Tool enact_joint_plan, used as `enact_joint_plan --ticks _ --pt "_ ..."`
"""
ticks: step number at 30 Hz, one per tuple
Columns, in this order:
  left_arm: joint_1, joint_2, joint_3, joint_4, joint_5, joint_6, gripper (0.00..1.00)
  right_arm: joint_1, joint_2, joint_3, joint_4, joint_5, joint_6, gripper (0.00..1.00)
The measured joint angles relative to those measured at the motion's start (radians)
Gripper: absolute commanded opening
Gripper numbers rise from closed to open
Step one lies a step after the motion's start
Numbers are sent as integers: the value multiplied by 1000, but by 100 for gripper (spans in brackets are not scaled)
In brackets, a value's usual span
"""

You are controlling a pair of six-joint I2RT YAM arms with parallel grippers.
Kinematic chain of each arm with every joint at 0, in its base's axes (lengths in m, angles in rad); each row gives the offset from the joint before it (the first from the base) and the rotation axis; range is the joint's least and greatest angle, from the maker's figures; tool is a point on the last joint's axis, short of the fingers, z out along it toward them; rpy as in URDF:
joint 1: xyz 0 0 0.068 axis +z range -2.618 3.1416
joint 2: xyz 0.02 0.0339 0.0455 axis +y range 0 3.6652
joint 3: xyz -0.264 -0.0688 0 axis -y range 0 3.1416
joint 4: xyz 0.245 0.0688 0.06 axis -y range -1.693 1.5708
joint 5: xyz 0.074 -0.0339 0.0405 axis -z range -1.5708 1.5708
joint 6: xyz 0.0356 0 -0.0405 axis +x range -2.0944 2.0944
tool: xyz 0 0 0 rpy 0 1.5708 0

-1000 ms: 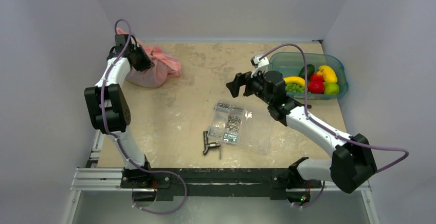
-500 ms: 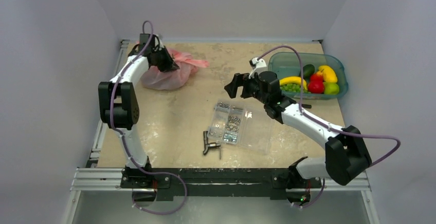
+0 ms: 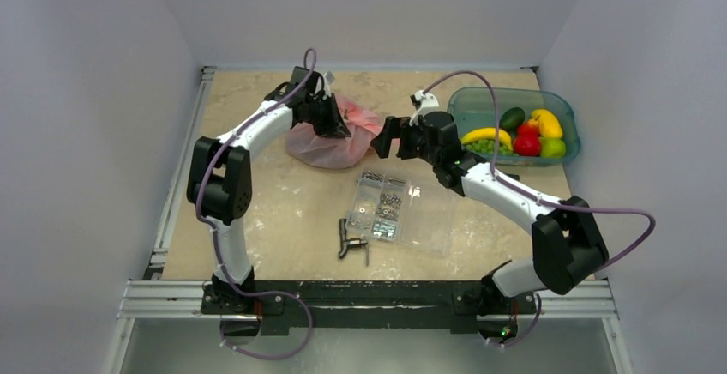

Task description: Take the fake fruits out of the plastic bag

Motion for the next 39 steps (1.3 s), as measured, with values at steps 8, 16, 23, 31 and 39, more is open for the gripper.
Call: enact_joint_plan --ticks 8,16,23,31,39 --pt "10 -47 -26 8 10 -46 0 1 135 187 -93 29 3 99" --pt "16 -65 -64 13 40 -92 27 1 316 474 -195 47 -3 92" --pt "45 -145 -58 -26 5 -6 75 3 437 586 -216 -6 12 78" --pt "53 -197 1 -64 -68 99 64 19 579 678 -226 -63 41 62" --pt "53 -95 53 -91 -76 150 43 22 591 717 -232 -61 49 63"
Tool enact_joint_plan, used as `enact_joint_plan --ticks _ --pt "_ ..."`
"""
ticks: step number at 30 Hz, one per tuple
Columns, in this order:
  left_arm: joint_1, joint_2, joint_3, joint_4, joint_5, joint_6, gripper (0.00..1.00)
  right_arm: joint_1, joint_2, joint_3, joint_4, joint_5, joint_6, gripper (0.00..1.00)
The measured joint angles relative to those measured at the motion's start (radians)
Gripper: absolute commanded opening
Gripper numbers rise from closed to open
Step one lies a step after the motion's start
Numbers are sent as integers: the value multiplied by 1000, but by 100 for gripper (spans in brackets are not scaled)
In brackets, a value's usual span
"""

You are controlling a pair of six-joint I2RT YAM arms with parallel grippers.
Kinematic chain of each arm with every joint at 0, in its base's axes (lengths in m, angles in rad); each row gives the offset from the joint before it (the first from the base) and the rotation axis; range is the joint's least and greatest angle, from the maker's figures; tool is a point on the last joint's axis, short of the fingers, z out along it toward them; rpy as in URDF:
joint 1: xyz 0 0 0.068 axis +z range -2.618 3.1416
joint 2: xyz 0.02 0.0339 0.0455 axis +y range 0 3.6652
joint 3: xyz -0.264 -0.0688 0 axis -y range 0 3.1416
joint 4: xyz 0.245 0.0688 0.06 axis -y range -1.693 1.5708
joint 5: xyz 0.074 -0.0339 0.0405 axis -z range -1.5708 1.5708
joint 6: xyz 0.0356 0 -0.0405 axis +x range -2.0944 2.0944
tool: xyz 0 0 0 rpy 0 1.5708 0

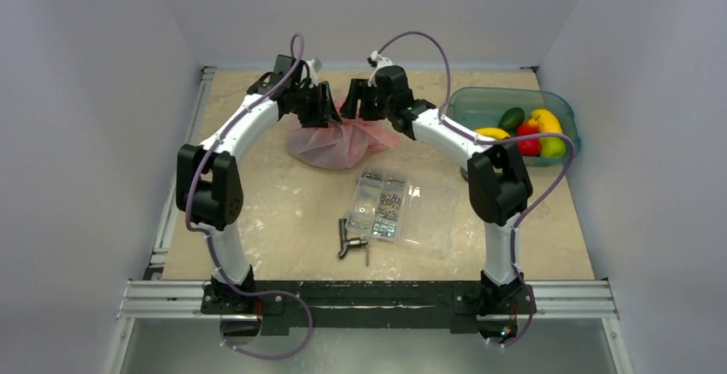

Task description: Take the fake fruits out of the plastic bag

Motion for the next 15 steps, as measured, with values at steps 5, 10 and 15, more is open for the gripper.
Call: enact_joint_plan --ticks 5,10,15 --pt "1 53 0 -10 29 -2 12 0 0 3 3 4 7 62" --pt "12 76 0 -2 79 -19 0 0 0 4 3 3 18 62" --pt "41 98 -1 21 121 -56 0 2 16 31 1 4 30 63"
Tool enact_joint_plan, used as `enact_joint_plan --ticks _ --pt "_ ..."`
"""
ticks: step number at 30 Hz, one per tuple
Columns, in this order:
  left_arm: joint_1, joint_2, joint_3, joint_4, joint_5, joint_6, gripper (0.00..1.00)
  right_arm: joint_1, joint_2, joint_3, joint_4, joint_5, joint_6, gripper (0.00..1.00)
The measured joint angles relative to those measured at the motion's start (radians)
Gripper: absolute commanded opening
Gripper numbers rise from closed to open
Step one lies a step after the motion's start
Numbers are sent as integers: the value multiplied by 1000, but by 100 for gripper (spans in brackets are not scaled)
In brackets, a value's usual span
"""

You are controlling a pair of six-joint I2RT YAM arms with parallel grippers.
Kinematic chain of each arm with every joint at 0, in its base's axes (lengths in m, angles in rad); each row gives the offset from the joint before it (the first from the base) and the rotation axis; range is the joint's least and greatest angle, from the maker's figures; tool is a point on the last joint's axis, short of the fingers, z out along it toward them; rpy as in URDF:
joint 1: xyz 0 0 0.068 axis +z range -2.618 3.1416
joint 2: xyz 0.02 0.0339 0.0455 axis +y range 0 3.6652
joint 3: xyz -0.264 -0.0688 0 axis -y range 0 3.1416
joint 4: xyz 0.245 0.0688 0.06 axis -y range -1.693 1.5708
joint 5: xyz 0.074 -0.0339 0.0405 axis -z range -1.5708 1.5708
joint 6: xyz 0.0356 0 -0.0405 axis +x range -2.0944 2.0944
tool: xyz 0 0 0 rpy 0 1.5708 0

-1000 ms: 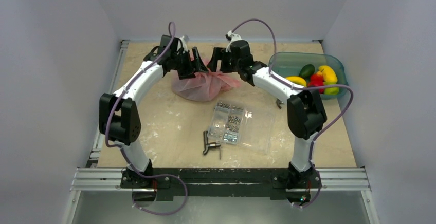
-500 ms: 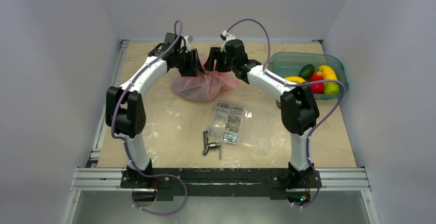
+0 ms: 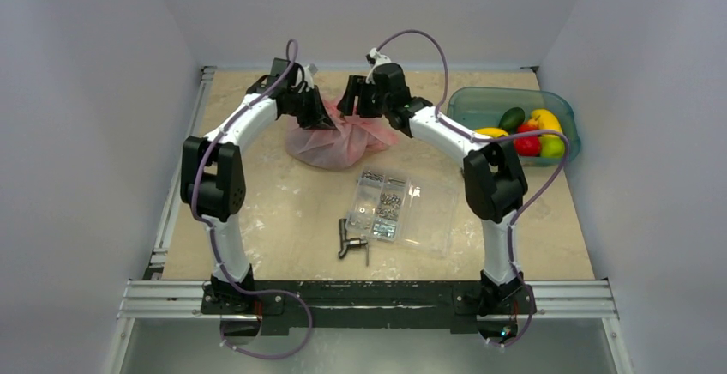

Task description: Take the fake fruits out of the plastic bag

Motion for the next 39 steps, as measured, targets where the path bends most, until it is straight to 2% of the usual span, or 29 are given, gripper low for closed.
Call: enact_joint_plan --ticks 2,5,9,12,14,18,23,26,27,31,34,39 --pt "6 0 -1 4 5 -11 0 3 32 36 0 0 5 62" --pt "7 0 -6 18 9 -27 0 9 90 94 -8 1 10 54" --pt "7 0 -24 24 8 -47 0 18 159 138 -25 3 26 35" --pt "7 0 -29 13 -11 -55 0 22 172 140 -32 8 43 14" --pt "8 0 -29 -4 -34 -65 0 23 170 140 -31 9 55 8" --pt "30 0 -34 -28 -68 -99 0 18 119 71 5 14 85 0" --pt "93 -1 -60 -27 -79 -134 0 -16 -24 -119 124 -72 133 0" --pt "113 -17 -84 1 -68 -146 0 -39 -43 -128 172 -141 135 0" --pt "113 -26 -93 12 -58 -149 5 -43 -43 -128 183 -160 134 0" --pt "100 -72 -106 55 -9 -137 44 -48 -41 -145 225 -209 130 0" --pt "84 -103 -106 89 23 -112 67 -45 -41 -162 246 -229 130 0" --pt "47 -115 -103 126 81 -90 71 -42 -41 -163 261 -248 130 5"
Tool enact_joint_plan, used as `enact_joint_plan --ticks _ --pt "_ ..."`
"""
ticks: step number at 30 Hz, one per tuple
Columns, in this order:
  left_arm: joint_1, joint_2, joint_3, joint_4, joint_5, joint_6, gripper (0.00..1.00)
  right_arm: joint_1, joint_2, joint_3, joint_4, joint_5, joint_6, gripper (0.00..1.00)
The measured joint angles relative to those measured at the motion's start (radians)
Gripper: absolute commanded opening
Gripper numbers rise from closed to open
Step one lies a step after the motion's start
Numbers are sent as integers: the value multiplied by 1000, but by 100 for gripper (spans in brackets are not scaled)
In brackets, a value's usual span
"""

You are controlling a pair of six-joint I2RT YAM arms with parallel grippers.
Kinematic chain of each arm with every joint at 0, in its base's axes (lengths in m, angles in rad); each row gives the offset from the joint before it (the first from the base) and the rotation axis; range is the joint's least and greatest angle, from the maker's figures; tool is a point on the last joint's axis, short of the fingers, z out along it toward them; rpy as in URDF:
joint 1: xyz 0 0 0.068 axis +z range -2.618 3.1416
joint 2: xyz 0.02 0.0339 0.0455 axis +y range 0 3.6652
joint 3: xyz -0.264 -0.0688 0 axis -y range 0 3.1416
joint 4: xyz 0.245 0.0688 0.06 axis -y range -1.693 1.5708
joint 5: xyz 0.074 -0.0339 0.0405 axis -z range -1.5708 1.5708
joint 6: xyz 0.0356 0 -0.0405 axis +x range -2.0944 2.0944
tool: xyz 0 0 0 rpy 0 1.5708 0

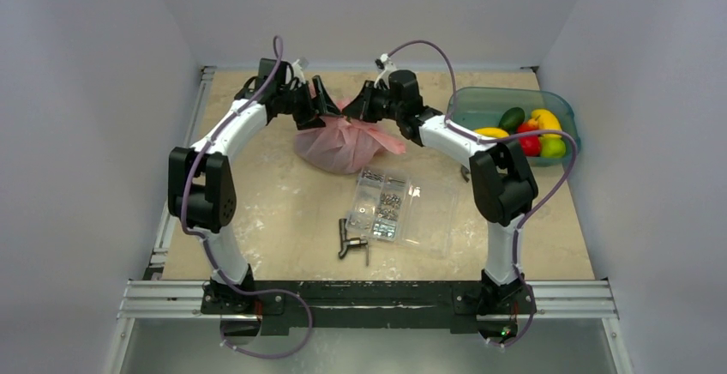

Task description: Take the fake fruits out of the plastic bag

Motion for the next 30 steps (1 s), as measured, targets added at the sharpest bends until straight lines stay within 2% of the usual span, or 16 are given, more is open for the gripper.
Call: enact_joint_plan --ticks 2,3,7,9,11,15,19,22,30 --pt "-15 0 1 0 16 6 68 1 0 0 2 -9 0 6" --pt "-23 3 6 -4 22 9 62 2 0 0 2 -13 0 8" --pt "-35 33 36 -18 28 22 26 6 -3 -6 2 -9 2 15" --pt "-34 46 40 -30 27 25 13 8 -17 -23 -8 14 2 20" --pt "-33 51 40 -48 22 31 4 13 -37 -34 -30 46 -1 26" --pt "-34 51 40 -56 21 38 0 27 -80 -37 -70 115 -12 35" --pt "-34 51 40 -50 24 36 0 56 -105 -23 -116 190 -39 38" --pt "-34 51 40 -46 29 29 0 81 -102 4 -171 241 -60 44" --pt "-34 51 37 -17 44 -6 0 99 -58 92 -260 307 -100 41"
